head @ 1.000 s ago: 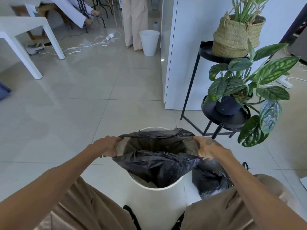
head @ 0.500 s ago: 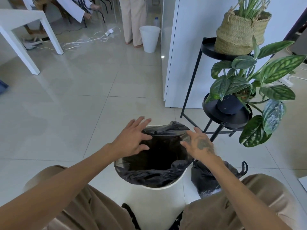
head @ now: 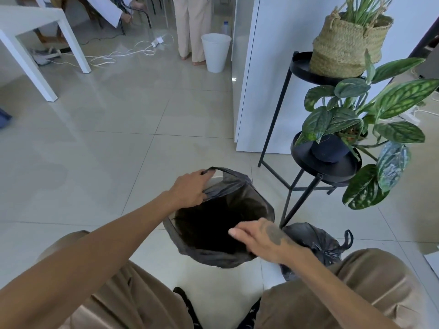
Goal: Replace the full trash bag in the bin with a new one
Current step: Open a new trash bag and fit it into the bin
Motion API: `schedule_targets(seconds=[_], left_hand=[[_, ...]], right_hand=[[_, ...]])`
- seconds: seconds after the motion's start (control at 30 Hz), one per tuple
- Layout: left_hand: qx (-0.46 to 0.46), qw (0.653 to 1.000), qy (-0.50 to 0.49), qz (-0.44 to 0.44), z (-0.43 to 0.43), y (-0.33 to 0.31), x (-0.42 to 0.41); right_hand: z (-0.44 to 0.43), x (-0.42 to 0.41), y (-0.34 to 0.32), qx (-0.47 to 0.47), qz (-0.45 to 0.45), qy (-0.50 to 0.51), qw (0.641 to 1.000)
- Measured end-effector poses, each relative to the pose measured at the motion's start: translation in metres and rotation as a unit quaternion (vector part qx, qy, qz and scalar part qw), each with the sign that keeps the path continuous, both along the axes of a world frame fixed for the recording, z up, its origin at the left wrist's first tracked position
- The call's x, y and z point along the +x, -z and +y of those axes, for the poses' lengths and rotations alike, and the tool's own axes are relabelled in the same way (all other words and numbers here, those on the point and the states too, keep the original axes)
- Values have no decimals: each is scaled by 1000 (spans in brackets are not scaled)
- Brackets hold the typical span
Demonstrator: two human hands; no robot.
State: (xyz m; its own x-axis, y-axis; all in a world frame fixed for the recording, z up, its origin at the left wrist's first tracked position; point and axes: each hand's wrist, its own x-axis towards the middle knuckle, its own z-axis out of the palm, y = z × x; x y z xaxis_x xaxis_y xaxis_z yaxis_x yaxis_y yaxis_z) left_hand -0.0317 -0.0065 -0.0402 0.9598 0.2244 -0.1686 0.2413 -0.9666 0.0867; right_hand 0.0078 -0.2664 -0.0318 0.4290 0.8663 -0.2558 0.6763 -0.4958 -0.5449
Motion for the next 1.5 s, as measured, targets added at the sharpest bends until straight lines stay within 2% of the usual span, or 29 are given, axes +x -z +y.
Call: schedule_targets(seconds=[0.1,0.2,0.27,0.4,0.57,0.7,0.83,0.97,1.07,1.13,1.2,1.33,1.5], left_hand=[[-57,993,-104,0,12,1,-9],[-88,977,-195,-5,6,7,-22],[-91,968,-233,-4,-1,12,-32],[-108,952,-288,-12,-4,20,-47],[-118,938,-325,-10,0,16,-63],[-63,953,-297,-6,-3,4,-77],[-30,964,-259,-48,-6,-6,-83],[57,975,-111,-187,-10,-8,-73],[64,975,2,-211,-26,-11,-52],[32,980,77,-183,-38,-5,-39],[3,989,96,-111,-43,8,-29],[-9,1000,24,2,-24,40,-21],[-13,999,-38,17,-2,58,-20]], right_hand=[[-5,27,-15,-94,-105,-9,990],[-2,54,-21,-249,-223,-53,941],[0,64,-22,-300,-255,-60,917],[4,73,-18,-271,-267,-93,920],[9,69,-20,-175,-366,-48,913],[8,59,3,-85,-406,43,909],[12,60,12,-103,-402,89,906],[23,61,8,-122,-409,96,899],[31,59,9,-87,-401,86,908],[33,60,16,-59,-387,74,917],[30,61,22,-63,-368,67,925],[17,66,36,-107,-333,69,934],[16,81,46,-137,-304,49,941]])
